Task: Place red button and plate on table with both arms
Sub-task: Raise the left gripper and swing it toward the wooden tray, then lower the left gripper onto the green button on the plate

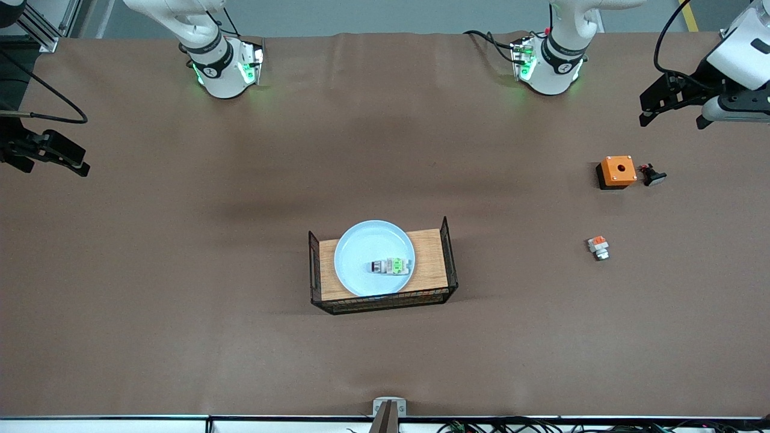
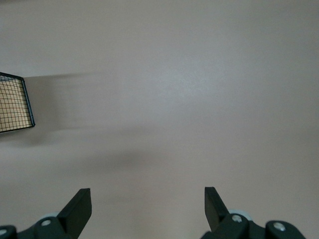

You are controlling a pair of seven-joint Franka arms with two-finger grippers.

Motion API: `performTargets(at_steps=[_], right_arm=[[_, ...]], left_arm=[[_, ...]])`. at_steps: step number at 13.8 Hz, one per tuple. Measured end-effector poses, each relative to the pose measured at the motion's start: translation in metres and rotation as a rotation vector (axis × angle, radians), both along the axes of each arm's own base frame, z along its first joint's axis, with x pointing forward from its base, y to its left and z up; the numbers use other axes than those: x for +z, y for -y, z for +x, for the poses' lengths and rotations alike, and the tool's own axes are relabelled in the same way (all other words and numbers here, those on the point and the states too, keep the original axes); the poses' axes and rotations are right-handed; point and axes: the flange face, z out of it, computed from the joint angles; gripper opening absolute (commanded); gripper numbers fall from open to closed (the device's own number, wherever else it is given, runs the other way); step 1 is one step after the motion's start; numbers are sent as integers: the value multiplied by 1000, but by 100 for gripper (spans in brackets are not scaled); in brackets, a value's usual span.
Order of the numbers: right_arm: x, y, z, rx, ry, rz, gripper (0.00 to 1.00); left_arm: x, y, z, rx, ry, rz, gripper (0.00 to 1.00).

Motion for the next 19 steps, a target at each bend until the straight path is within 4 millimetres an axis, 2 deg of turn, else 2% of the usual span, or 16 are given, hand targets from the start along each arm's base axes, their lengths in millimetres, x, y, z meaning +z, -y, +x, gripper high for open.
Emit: performTargets(at_steps=[5, 7, 8, 10, 13, 15, 17, 19], right_arm=[[0, -1, 0, 2, -1, 0, 100], [0, -1, 0, 2, -2, 0, 100], [0, -1, 0, 2, -2, 0, 100], [0, -2, 0, 3, -2, 0, 100], [-1, -2, 0, 2, -2, 0, 100], [-1, -2, 0, -2, -2, 0, 100], [-3, -3, 0, -47, -7, 2, 100], [-7, -16, -2, -141, -26, 3, 100]], left_arm=[[-1, 3, 2, 11, 0, -7, 100], [-5, 12, 14, 160, -3, -56, 100], [-6, 23, 23, 275, -7, -78, 100], [-9, 58, 42, 500, -21, -106, 100], [-20, 111, 55, 793, -103, -168, 100], [-27, 148, 62, 934, -131, -180, 100], [-34, 193, 72, 1049, -146, -202, 100], [-48, 238, 80, 1174, -157, -237, 100]])
